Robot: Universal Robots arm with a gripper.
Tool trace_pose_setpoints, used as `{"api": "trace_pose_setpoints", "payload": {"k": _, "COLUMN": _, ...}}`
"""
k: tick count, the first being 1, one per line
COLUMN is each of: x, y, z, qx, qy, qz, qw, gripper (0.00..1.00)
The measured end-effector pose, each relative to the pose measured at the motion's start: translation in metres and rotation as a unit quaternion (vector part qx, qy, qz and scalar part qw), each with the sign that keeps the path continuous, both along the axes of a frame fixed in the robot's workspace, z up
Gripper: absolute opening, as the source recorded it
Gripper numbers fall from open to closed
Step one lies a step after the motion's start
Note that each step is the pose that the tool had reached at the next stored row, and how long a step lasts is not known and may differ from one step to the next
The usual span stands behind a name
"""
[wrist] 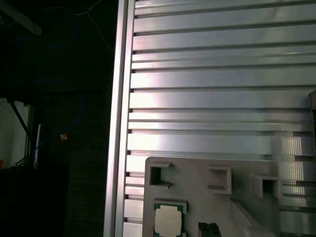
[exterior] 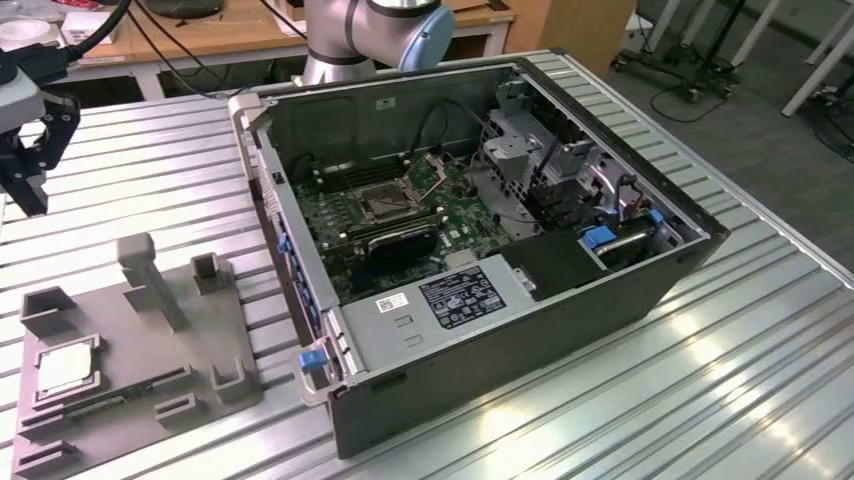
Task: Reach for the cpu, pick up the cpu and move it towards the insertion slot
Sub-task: 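Reach for the cpu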
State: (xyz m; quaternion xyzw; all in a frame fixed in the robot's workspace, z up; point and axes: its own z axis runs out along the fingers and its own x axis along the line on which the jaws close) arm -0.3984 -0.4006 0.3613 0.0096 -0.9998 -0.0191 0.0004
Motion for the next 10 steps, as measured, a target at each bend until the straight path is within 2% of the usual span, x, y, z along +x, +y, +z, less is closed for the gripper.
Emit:
{"api": "trace_pose_setpoints", "payload": {"k": 4, "x": -0.003, "y": 0.0000, "z": 0.0000, "qx": 0.0000, "qy": 0.0000, "qz": 0.000, "qw": 1.0000, "gripper": 0.11}}
{"api": "trace_pose_setpoints", "payload": {"k": 10, "x": -0.014, "y": 0.0000, "z": -0.0001, "qx": 0.0000, "qy": 0.0000, "qz": 0.000, "qw": 1.0000, "gripper": 0.11}}
